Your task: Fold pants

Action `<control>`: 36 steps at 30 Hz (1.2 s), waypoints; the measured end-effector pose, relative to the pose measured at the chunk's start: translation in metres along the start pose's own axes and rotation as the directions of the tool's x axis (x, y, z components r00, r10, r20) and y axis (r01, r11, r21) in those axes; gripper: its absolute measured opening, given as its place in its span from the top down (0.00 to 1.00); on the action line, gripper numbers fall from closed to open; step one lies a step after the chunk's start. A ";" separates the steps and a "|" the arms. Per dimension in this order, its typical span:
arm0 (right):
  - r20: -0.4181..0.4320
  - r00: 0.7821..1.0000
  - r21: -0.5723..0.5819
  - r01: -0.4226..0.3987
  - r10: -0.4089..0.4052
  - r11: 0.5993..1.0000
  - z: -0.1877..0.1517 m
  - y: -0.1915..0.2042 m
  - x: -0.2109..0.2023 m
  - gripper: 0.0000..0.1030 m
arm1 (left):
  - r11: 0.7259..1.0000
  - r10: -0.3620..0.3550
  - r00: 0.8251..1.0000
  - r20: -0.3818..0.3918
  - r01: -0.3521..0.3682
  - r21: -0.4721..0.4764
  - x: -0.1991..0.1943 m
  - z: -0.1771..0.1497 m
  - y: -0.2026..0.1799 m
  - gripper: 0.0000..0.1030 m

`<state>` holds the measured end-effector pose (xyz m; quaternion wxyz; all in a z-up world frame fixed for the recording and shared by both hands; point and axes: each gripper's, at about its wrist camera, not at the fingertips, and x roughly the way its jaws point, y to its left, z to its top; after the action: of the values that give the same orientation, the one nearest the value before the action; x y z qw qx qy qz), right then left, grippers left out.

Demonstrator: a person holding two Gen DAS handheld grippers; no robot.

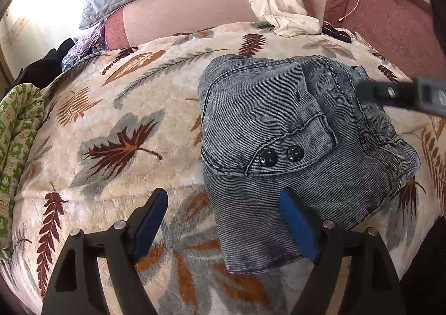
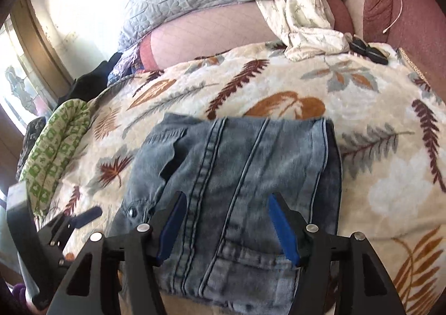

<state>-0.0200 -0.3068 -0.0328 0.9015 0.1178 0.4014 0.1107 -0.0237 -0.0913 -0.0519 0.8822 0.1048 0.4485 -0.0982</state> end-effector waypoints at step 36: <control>-0.084 0.996 0.161 0.005 0.009 0.987 0.049 -0.058 0.073 0.32 | 0.999 -0.014 0.996 -0.089 0.011 -0.041 0.091 0.115 0.001 0.17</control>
<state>0.0706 -0.3464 -0.0694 0.8711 0.1859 0.4467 0.0838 0.1180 -0.1290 -0.0589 0.8627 0.0884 0.4898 -0.0899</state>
